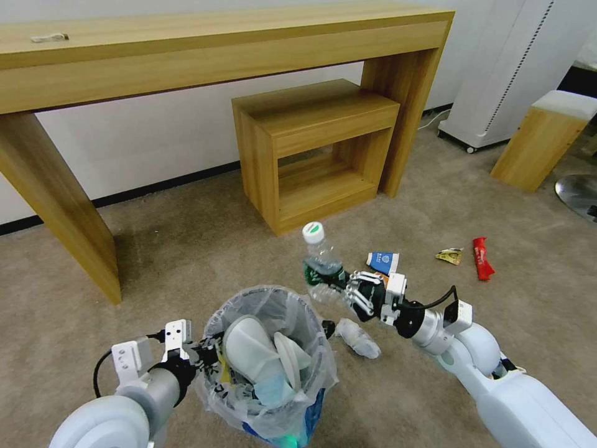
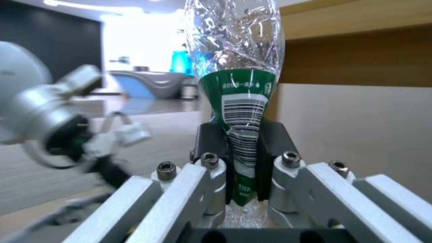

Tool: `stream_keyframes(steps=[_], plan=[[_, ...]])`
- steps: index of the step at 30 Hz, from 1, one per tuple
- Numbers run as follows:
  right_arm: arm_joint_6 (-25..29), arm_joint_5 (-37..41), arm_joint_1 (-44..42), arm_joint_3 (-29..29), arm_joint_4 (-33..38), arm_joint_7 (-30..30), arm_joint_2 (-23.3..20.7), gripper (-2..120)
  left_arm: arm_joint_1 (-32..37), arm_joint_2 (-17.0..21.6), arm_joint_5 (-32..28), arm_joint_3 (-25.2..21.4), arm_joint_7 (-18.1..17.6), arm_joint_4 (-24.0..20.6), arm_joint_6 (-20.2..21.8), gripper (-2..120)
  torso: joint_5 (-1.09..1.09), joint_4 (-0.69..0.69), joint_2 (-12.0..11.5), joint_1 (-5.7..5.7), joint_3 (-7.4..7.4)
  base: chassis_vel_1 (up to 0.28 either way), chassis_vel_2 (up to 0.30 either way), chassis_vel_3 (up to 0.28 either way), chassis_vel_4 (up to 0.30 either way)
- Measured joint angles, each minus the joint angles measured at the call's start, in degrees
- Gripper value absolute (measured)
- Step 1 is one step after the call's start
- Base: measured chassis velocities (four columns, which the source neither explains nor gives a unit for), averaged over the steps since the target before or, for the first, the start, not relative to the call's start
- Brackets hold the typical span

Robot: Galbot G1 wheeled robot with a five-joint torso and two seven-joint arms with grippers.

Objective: Pick up the trash bin and place the garbage on the floor into it.

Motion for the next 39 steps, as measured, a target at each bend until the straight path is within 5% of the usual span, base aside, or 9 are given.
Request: stream_keyframes(steps=[5,14,39], plan=[[-0.1,0.5,0.0,-0.3,0.1,-7.8,0.2,8,-0.9,-0.2,0.2,0.7,0.5,1.1,0.0,0,0.00,0.00,0.0,0.00,0.00,0.000,0.000,0.000,0.000],[-0.3,0.8,0.0,-0.5,0.8,-11.9,0.3,8,-1.3,-0.9,0.2,1.4,0.7,1.5,0.0,0,0.00,0.00,0.0,0.00,0.00,0.000,0.000,0.000,0.000],[1.2,-1.2,2.5,-3.3,-3.4,-8.8,3.0,8,-0.1,-0.8,-6.0,3.2,0.5,-1.4,0.3,0,0.00,0.00,0.0,0.00,-0.01,0.000,0.000,0.000,0.000]])
